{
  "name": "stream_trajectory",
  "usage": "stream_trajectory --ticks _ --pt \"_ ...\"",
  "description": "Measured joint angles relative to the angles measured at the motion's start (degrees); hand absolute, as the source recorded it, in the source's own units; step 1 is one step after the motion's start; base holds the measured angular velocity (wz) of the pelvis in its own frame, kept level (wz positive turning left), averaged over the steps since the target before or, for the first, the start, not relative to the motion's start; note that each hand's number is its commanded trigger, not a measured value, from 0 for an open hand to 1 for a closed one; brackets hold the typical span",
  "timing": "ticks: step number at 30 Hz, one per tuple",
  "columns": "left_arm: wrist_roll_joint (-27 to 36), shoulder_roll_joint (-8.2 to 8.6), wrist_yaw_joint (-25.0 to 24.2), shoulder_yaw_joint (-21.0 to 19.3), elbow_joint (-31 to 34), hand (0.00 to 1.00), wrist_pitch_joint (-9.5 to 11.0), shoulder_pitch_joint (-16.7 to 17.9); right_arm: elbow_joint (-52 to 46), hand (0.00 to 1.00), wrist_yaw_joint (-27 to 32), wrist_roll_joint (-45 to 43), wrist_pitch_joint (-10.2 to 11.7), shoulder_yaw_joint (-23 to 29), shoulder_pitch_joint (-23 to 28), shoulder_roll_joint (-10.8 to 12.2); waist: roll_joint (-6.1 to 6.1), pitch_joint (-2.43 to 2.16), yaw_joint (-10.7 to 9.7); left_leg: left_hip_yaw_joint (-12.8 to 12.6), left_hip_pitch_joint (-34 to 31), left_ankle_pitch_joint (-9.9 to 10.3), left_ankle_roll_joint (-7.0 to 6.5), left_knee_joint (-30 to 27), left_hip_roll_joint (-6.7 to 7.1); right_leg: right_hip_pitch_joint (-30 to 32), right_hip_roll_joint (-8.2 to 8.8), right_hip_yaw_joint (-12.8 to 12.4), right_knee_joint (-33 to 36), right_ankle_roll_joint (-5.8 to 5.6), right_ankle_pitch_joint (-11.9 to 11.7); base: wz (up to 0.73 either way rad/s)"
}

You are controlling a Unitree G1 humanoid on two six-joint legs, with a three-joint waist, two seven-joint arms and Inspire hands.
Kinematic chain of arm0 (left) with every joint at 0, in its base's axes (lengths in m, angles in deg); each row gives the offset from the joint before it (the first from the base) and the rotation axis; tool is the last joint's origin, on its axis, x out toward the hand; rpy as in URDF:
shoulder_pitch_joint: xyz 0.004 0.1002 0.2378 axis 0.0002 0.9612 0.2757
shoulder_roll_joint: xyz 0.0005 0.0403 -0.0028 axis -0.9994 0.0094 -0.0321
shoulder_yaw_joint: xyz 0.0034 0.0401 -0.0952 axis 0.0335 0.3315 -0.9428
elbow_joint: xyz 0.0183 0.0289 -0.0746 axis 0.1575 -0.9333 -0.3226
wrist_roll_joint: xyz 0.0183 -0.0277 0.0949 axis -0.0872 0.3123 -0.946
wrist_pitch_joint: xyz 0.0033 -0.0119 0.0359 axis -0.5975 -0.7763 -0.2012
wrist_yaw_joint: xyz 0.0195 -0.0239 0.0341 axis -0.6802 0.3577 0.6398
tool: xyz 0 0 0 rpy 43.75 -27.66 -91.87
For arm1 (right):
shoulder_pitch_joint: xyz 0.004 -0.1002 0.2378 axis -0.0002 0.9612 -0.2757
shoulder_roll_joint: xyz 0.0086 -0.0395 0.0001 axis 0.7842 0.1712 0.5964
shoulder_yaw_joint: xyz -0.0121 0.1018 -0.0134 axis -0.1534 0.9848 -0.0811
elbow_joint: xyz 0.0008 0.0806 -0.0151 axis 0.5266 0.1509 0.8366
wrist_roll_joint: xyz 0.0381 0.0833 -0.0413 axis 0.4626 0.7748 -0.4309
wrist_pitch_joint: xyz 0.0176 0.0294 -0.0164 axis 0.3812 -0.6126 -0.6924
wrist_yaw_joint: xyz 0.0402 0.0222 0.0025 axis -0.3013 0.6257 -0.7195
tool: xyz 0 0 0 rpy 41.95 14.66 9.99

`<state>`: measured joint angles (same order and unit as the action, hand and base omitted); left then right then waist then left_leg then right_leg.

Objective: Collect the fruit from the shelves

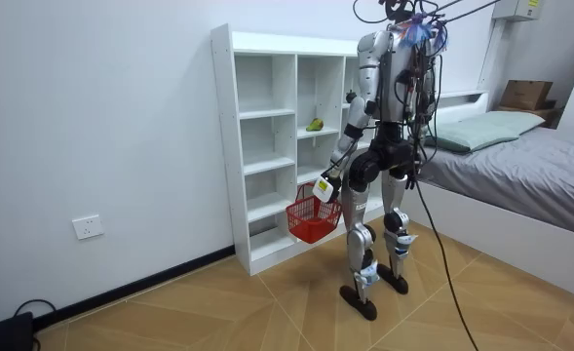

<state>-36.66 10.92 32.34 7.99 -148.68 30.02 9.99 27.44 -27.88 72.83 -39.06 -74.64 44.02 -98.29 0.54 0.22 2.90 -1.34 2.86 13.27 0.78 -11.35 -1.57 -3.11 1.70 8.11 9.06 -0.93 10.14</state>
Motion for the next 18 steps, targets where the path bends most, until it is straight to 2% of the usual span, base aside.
stream_trajectory --ticks 8,18 --pt "-0.1 0.01 0.2 0.0 -1.9 1.0 0.0 -1.1 0.0 0.0 0.0 -0.3 0.0 0.0 -0.1 0.0 0.0 0.23 -1.0 -0.2 0.8 0.0 -0.02 0.7 -0.08 -0.8 -0.05 0.0 0.0 -0.02 0.0 0.0" --pt "-0.3 0.05 0.4 0.0 -1.9 1.0 0.0 -0.9 -0.2 0.0 0.4 1.7 0.1 -0.2 0.0 0.0 -0.38 0.09 -1.0 -0.2 0.8 0.0 -0.06 0.5 -0.09 -0.9 -0.15 -0.2 -0.2 -0.04 -0.1 0.0"
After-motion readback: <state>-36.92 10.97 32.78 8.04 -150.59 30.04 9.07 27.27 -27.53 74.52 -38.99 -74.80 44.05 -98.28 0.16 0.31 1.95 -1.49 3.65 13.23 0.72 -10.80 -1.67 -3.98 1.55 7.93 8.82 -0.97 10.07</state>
